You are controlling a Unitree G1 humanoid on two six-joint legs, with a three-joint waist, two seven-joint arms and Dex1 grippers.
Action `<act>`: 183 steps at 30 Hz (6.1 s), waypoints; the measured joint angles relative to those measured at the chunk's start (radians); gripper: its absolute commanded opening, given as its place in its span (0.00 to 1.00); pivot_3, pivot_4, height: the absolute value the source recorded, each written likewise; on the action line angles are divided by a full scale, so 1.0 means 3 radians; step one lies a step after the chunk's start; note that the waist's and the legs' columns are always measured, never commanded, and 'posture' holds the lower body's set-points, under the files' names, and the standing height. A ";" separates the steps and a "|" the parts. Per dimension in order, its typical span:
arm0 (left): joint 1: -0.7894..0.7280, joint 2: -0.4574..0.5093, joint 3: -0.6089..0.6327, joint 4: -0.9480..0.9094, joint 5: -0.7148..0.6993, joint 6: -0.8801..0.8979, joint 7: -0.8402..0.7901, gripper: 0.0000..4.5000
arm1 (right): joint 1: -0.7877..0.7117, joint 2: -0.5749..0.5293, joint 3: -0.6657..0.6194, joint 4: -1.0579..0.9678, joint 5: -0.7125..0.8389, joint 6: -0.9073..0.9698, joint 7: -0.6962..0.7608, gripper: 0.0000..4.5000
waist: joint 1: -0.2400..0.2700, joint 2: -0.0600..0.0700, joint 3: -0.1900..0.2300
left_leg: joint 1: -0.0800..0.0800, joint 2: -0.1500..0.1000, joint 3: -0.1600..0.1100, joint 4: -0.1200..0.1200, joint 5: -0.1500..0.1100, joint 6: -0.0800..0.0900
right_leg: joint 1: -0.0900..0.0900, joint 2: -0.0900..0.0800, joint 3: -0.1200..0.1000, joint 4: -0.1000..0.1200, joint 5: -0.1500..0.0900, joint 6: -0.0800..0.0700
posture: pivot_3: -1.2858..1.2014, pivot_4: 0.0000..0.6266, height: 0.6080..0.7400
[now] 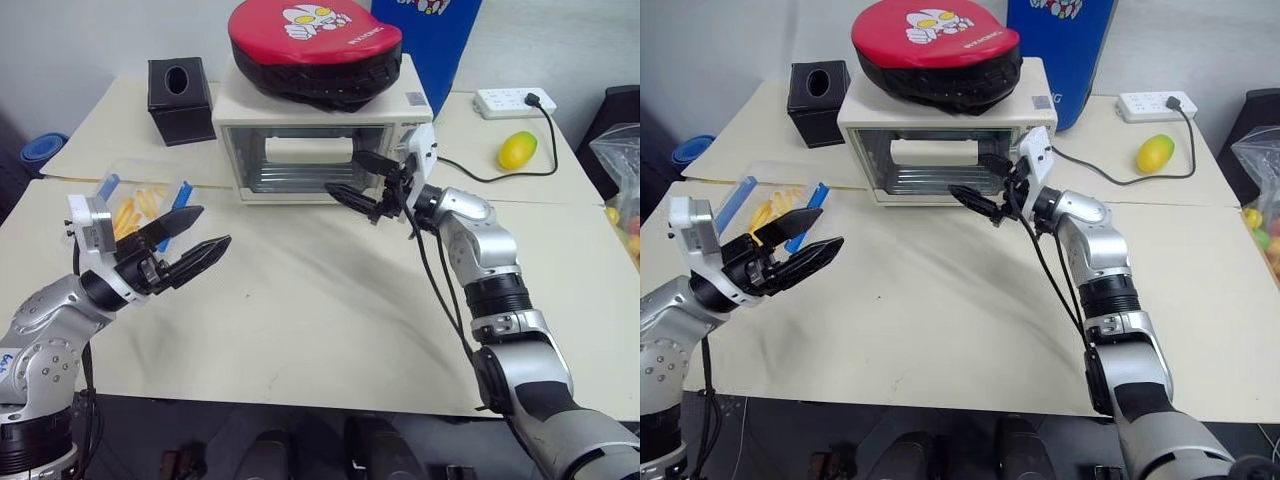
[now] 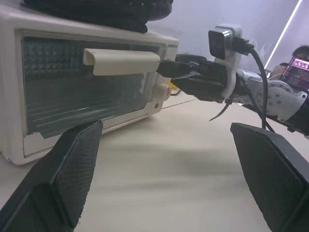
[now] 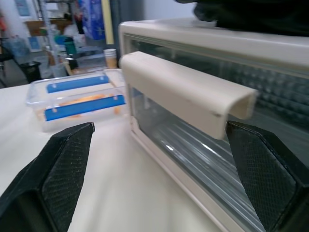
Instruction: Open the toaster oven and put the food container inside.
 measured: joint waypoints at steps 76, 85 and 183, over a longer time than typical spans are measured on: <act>0.0109 -0.0324 0.1082 0.0342 -0.1164 0.0731 0.4108 0.99 | 0.1968 -0.0275 -0.0073 -0.1713 0.0390 -0.1054 0.0435 1.00 | 0.0079 -0.0009 -0.0005 | 0.0013 -0.0001 -0.0003 0.0012 -0.0015 0.0005 | 0.0009 0.0004 0.0004 0.0015 0.0000 0.0000 | 0.52 0.24 1.00; -0.0890 -0.0289 0.0782 0.1289 -0.1001 0.0964 0.4581 0.99 | 0.1995 -0.0290 -0.0067 -0.1742 0.0354 -0.1041 0.0357 1.00 | 0.0095 -0.0013 -0.0005 | 0.0013 -0.0003 -0.0005 0.0025 -0.0014 -0.0003 | 0.0007 0.0004 0.0001 0.0017 0.0000 -0.0001 | 0.52 0.24 1.00; -0.1601 -0.1157 -0.1097 0.2394 0.2115 -0.1460 0.0728 0.00 | 0.0273 -0.0006 0.0404 0.0485 -0.1260 -0.1086 -0.1363 0.01 | 0.0010 -0.0011 -0.0002 | -0.0036 -0.0017 -0.0029 0.0031 0.0007 -0.0021 | -0.0053 -0.0001 -0.0006 0.0048 0.0001 -0.0009 | 0.52 0.24 1.00</act>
